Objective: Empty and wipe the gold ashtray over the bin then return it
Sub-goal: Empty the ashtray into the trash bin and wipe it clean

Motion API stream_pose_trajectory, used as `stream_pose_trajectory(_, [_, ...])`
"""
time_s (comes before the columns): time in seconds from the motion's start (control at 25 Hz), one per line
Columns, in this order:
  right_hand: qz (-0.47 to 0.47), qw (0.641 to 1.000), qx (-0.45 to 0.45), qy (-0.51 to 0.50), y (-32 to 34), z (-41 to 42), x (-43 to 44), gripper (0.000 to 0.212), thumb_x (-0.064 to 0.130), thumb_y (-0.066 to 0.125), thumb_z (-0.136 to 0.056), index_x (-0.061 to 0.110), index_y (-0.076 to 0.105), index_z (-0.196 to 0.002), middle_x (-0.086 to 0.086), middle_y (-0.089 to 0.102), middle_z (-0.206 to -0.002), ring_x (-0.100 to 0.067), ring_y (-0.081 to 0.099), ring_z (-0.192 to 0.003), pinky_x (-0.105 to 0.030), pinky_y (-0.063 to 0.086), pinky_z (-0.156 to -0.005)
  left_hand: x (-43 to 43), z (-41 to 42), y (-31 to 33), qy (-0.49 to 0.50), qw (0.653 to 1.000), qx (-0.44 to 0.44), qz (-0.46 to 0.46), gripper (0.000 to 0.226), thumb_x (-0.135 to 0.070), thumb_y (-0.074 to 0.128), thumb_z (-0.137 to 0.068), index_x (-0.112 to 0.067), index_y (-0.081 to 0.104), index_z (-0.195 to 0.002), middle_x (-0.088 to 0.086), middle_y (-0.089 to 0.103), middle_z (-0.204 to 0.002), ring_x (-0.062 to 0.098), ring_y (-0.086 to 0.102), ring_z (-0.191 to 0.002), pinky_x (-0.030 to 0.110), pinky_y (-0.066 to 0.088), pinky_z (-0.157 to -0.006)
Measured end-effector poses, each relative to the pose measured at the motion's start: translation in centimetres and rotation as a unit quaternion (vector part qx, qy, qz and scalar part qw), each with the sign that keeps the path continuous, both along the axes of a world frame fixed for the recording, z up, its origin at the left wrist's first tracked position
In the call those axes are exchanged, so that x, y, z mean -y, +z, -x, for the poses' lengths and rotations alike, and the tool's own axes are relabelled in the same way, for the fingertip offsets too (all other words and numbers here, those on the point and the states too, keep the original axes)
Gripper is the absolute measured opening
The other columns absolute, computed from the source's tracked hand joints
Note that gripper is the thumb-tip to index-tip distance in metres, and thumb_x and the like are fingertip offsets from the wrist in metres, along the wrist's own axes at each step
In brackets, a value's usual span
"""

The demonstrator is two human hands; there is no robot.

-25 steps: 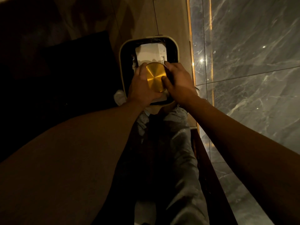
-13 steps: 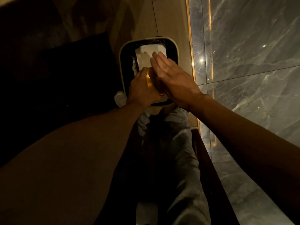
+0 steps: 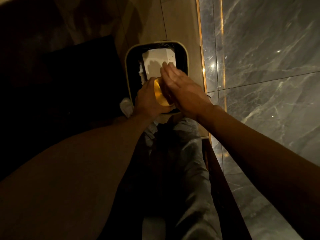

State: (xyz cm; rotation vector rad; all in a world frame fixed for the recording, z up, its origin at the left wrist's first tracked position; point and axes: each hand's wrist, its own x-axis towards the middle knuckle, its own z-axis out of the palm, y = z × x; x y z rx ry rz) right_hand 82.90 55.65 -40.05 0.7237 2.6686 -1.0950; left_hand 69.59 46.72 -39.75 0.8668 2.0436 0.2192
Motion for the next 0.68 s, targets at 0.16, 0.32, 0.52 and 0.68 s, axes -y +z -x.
stream_pose_trajectory(0.16, [0.039,0.998,0.037,-0.025,-0.7,-0.5,1.0,0.061,0.023,0.044,-0.099,0.006,0.017,-0.151,-0.018,0.018,-0.160,-0.032,0.014,-0.149,-0.049,0.027,-0.119,-0.9,0.1,-0.1,-0.022,1.000,0.010,-0.015,0.099,-0.048,0.092,-0.046,-0.014,0.051,-0.129,0.007,0.062,-0.128,0.024,0.058,-0.119,0.033,0.049,-0.095])
stream_pose_trajectory(0.32, [0.020,1.000,-0.001,-0.018,-0.4,-0.5,0.5,0.056,0.020,0.040,-0.100,0.003,0.020,-0.150,-0.021,0.019,-0.159,-0.033,0.014,-0.149,-0.045,0.022,-0.121,-0.5,0.0,-0.3,-0.024,1.000,-0.005,-0.011,0.096,-0.047,0.091,-0.047,-0.015,0.051,-0.128,0.007,0.063,-0.126,0.028,0.060,-0.116,0.034,0.049,-0.091])
stream_pose_trajectory(0.52, [0.054,0.998,0.025,0.027,-0.5,-0.7,1.5,0.059,0.023,0.037,-0.099,0.005,0.016,-0.152,-0.018,0.013,-0.161,-0.033,0.011,-0.149,-0.047,0.023,-0.121,-0.9,0.2,0.0,-0.025,1.000,-0.012,-0.010,0.103,-0.040,0.093,-0.048,-0.011,0.047,-0.135,0.011,0.058,-0.134,0.030,0.057,-0.121,0.035,0.048,-0.097])
stream_pose_trajectory(0.68, [0.032,0.998,-0.022,-0.043,-0.4,-0.2,1.5,0.057,0.022,0.036,-0.098,0.000,0.021,-0.149,-0.019,0.016,-0.159,-0.033,0.011,-0.149,-0.048,0.022,-0.121,-1.0,0.4,0.1,-0.016,1.000,-0.010,-0.018,0.106,-0.033,0.094,-0.050,-0.009,0.043,-0.140,0.011,0.055,-0.138,0.030,0.055,-0.125,0.031,0.044,-0.096])
